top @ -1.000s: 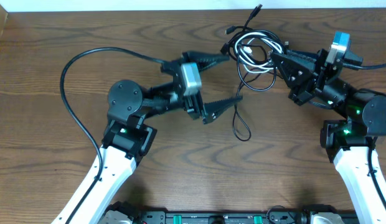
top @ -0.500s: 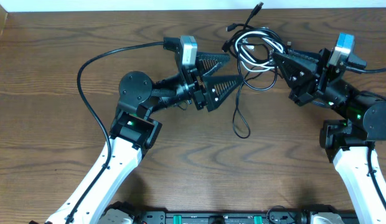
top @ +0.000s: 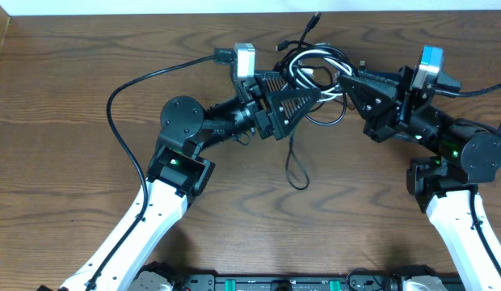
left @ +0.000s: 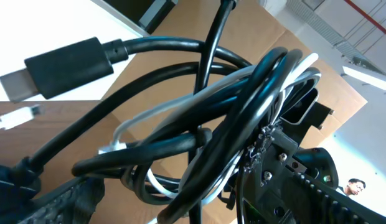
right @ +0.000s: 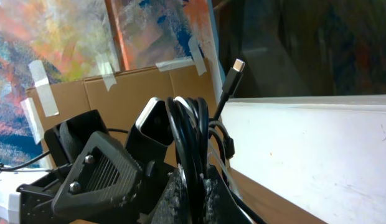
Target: Untangle cables
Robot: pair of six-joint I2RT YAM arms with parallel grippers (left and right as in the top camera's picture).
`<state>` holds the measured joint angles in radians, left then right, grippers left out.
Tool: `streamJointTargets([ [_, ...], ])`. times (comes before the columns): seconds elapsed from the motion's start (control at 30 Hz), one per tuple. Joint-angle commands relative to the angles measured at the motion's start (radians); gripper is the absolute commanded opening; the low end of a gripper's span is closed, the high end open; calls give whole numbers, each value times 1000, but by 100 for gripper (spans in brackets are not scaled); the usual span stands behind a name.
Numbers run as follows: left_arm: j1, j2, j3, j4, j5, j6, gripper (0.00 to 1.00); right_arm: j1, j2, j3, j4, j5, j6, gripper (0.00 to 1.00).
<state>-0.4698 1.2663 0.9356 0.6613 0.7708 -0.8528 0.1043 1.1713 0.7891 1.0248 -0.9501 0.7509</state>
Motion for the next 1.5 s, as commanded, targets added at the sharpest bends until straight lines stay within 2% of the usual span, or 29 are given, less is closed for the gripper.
streamJointTargets([
  [0.0, -1, 2, 17, 18, -18, -9, 89, 6, -6, 13, 6, 24, 5, 1],
  [0.03, -1, 2, 17, 23, -24, -8, 85, 7, -6, 13, 3, 24, 5, 1],
  [0.07, -1, 2, 17, 26, -28, -1, 76, 8, -6, 13, 3, 24, 8, 1],
  [0.1, -1, 2, 17, 36, -32, 19, 59, 13, -6, 13, -1, 23, 20, 1],
  [0.17, -1, 2, 17, 37, -32, 41, 51, 20, -6, 13, -9, 24, 19, 1],
  [0.37, -1, 2, 17, 37, -40, 56, 41, 31, -6, 13, -43, 24, 19, 1],
  [0.43, -1, 2, 17, 37, -42, 75, 31, 34, -6, 13, -63, 24, 19, 1],
  [0.5, -1, 2, 17, 37, -42, 102, 12, 34, -6, 13, -80, 24, 16, 1],
  [0.53, -1, 2, 17, 37, -42, 114, 8, 34, -6, 13, -88, 24, 5, 1],
  [0.7, -1, 2, 17, 37, -40, 231, 7, 28, -6, 13, -102, 56, -16, 1],
  [0.73, -1, 2, 17, 37, -38, 273, 8, 23, -6, 13, -102, 61, -16, 5],
  [0.8, 0, 2, 17, 36, -21, 392, 8, 5, -6, 13, -102, 61, -19, 18],
  [1.0, 9, 1, 17, -36, 14, 782, 7, -49, -6, 13, -183, 49, -19, 69],
  [1.07, 9, 1, 17, -89, 14, 926, 8, -61, -6, 13, -223, 24, -31, 79],
  [1.2, 10, 1, 17, -227, 13, 1260, 7, -73, -6, 13, -264, -69, -88, 85],
  [1.27, 9, 1, 17, -282, -8, 1386, 8, -74, -6, 13, -266, -108, -110, 87],
  [1.47, 10, 1, 17, -373, -130, 1612, 8, -74, -6, 13, -296, -145, -128, 88],
])
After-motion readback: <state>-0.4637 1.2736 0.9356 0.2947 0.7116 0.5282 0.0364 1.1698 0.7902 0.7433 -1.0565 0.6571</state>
